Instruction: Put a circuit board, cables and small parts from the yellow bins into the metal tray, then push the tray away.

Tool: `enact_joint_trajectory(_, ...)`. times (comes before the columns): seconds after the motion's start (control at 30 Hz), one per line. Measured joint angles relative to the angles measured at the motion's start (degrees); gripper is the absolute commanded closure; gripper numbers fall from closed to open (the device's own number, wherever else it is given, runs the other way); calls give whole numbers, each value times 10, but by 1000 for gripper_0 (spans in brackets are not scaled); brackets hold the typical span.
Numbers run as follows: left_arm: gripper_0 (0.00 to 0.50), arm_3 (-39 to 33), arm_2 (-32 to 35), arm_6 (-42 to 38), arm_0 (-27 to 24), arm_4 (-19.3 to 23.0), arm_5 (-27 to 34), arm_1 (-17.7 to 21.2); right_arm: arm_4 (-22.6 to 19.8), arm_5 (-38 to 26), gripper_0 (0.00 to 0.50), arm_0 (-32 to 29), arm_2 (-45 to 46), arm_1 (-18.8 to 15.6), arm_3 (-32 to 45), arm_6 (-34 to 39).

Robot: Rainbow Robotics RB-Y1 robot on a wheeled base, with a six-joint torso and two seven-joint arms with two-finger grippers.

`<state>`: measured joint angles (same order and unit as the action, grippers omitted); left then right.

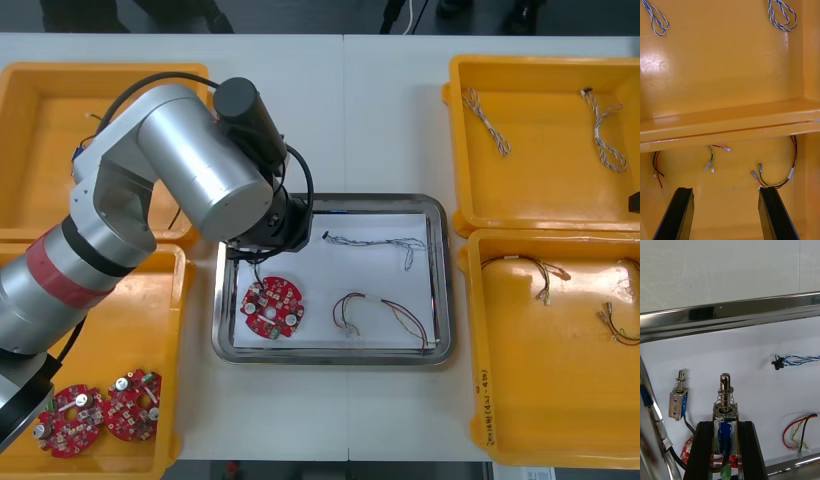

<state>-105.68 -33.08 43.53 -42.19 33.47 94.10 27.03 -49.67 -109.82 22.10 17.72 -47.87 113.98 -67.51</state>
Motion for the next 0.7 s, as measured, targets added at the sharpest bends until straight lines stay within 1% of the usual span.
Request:
enact_joint_trajectory(0.23,500,54,-40,0,-12,-5,-46,-11,0,0,0,-8,0,0,0,0)
enact_joint_trajectory(0.43,497,81,-65,0,-13,-12,-79,-12,-1,0,0,-10,0,0,0,0)
enact_joint_trajectory(0.5,480,85,-70,0,-13,-14,-83,-12,-1,0,0,-10,0,0,0,0)
enact_joint_trajectory(0.53,436,86,-72,0,-13,-15,-83,-13,-1,0,0,-10,0,0,0,0)
enact_joint_trajectory(0.57,308,86,-73,0,-13,-15,-83,-13,-1,0,0,-10,0,0,0,0)
enact_joint_trajectory(0.6,137,86,-74,0,-13,-15,-83,-13,-1,0,0,-11,0,0,0,0)
enact_joint_trajectory(0.67,0,86,-74,0,-13,-15,-84,-13,-1,0,0,-11,0,0,0,0)
enact_joint_trajectory(0.7,0,86,-74,0,-13,-15,-84,-13,-1,0,0,-11,0,0,0,0)
